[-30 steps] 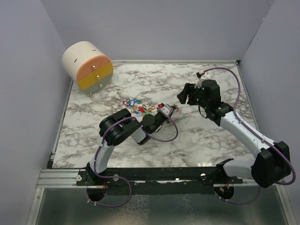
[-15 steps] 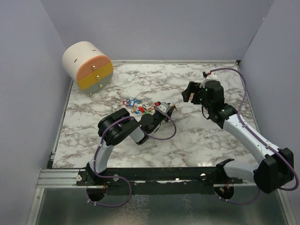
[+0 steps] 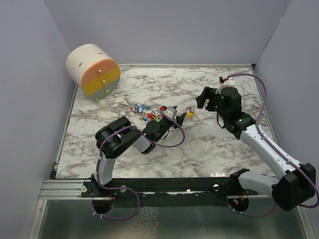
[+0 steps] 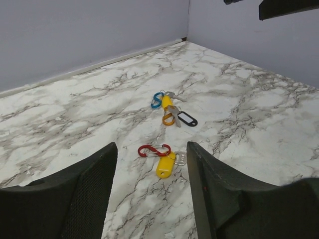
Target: Put the keys on the keyring
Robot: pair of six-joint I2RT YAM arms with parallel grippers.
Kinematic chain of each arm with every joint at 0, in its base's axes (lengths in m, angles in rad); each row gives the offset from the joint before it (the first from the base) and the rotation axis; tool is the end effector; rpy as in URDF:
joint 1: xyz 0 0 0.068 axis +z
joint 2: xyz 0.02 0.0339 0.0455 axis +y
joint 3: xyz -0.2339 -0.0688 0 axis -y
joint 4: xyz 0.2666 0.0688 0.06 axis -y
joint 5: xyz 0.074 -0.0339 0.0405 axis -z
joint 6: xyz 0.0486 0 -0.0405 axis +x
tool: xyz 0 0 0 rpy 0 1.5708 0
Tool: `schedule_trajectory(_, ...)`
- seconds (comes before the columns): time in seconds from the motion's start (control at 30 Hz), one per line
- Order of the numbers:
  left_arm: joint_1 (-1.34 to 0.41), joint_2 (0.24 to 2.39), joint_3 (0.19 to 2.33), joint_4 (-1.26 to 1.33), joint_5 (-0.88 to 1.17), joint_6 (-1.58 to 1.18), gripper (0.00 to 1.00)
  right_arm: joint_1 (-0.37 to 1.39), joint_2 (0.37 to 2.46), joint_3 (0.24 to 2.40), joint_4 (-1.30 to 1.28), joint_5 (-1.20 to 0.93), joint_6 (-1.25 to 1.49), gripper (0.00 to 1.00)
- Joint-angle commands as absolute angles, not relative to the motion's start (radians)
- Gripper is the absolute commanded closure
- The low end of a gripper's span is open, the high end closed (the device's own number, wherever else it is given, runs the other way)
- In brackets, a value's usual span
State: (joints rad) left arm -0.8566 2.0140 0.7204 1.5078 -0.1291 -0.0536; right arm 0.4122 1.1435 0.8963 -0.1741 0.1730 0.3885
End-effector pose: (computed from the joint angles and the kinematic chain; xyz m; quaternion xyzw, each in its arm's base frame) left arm 0.2473 -0.2758 0.1108 0.1985 0.5960 -0.3052 0.7157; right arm 0.2851 0.1155 0.2695 0.0371 0.8367 0.1443 0.5270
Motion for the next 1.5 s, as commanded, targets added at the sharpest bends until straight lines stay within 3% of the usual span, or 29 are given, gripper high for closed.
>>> schedule_trajectory(0.0,-0.851,1.883,0.645,1.508,-0.181,-0.100,0.36,0.408,1.093,0.884,-0.188,0.217,0.385,0.22)
schedule_trajectory(0.13,-0.851,1.697,0.548,1.403,-0.252,-0.157,0.22,0.408,1.050,0.861,-0.189,0.314,0.433,0.17)
schedule_trajectory(0.23,-0.851,1.528,0.529,1.197,-0.250,-0.187,0.18,0.408,0.998,0.816,-0.172,0.380,0.488,0.11)
schedule_trajectory(0.43,-0.853,1.255,0.446,0.986,-0.206,-0.234,0.02,0.408,0.867,0.701,-0.167,0.339,0.604,0.09)
schedule_trajectory(0.6,-0.853,1.072,0.354,0.875,-0.168,-0.280,0.01,0.411,0.752,0.592,-0.164,0.165,0.642,0.08)
schedule_trajectory(0.93,-0.871,0.946,0.228,0.793,-0.083,-0.337,0.01,0.417,0.526,0.427,-0.308,-0.037,0.656,0.07)
schedule_trajectory(1.2,-0.892,0.844,0.194,0.743,-0.095,-0.348,0.01,0.417,0.357,0.377,-0.431,-0.118,0.661,0.07)
schedule_trajectory(1.47,-0.919,0.816,0.172,0.729,-0.104,-0.354,0.01,0.417,0.334,0.344,-0.419,-0.175,0.675,0.07)
